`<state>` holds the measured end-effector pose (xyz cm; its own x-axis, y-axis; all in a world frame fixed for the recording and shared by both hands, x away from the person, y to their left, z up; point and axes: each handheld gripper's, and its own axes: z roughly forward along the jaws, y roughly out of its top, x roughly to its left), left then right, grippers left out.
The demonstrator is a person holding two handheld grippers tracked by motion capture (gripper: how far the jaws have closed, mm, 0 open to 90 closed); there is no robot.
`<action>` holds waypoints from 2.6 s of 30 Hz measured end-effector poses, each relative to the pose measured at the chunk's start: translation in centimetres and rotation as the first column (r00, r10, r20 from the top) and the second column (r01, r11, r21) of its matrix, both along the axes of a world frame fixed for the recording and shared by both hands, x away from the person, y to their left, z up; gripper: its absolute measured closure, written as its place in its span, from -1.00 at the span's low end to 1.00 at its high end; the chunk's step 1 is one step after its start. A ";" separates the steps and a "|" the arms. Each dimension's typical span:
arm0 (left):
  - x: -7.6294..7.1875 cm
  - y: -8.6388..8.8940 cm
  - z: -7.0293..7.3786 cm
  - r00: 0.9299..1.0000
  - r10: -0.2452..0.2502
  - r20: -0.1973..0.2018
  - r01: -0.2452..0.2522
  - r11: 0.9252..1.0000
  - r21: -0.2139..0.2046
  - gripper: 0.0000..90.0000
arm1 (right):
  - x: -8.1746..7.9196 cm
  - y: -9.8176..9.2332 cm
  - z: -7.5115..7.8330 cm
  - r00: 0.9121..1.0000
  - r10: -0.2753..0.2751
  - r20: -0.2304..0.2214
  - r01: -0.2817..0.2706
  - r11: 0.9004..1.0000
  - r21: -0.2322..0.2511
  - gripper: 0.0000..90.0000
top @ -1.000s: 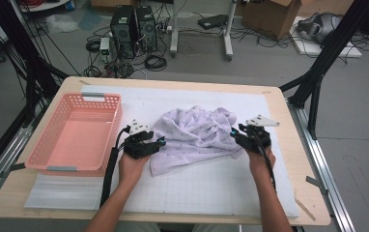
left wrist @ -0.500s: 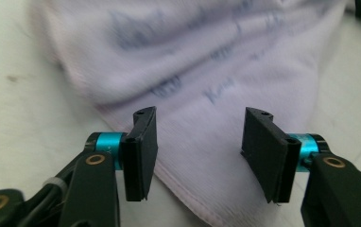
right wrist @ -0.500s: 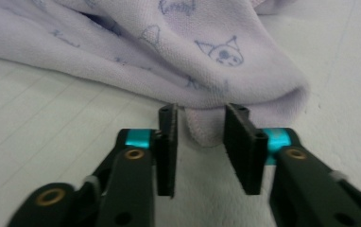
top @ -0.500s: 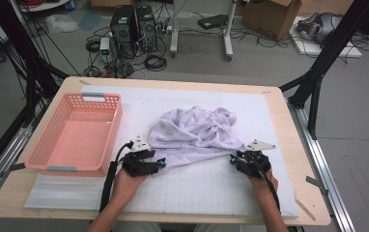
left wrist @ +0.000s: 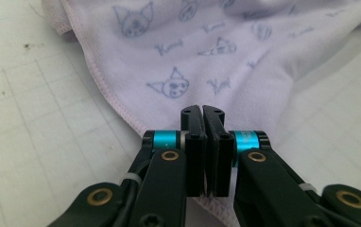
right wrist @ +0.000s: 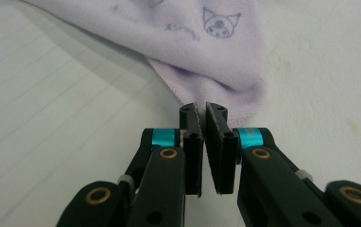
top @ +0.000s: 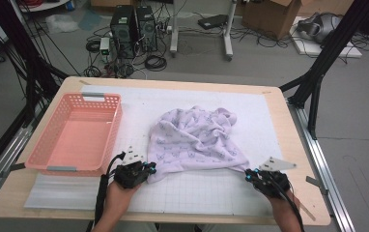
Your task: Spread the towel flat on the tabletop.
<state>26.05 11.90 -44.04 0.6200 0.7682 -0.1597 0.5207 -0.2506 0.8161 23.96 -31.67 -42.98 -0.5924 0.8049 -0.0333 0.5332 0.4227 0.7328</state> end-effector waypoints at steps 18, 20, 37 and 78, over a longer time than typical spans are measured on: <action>0.0 1.3 0.3 0.999 0.041 -0.015 -0.041 0.999 -0.024 -0.02 | -3.8 -3.6 0.9 0.994 -0.092 0.064 0.086 0.991 0.102 0.43; 1.3 0.8 0.1 0.998 0.054 -0.028 -0.054 0.998 -0.013 -0.02 | -1.7 -3.2 0.3 0.991 -0.128 0.046 0.124 0.989 0.078 0.46; 0.4 0.6 -0.4 0.998 0.062 -0.006 -0.061 0.994 0.091 0.94 | 5.0 5.5 -1.5 0.997 0.034 -0.063 -0.028 0.995 0.096 0.57; 7.2 -1.3 0.2 0.986 0.167 0.024 -0.168 0.983 0.079 0.93 | 8.0 1.2 -1.4 0.967 -0.240 0.084 0.246 0.967 -0.066 0.93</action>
<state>33.29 10.62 -43.81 0.4836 0.8713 -0.0837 0.5472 -0.2263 0.8058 31.99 -30.46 -44.36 -0.3728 0.9178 -0.1364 0.5715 0.3430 0.7455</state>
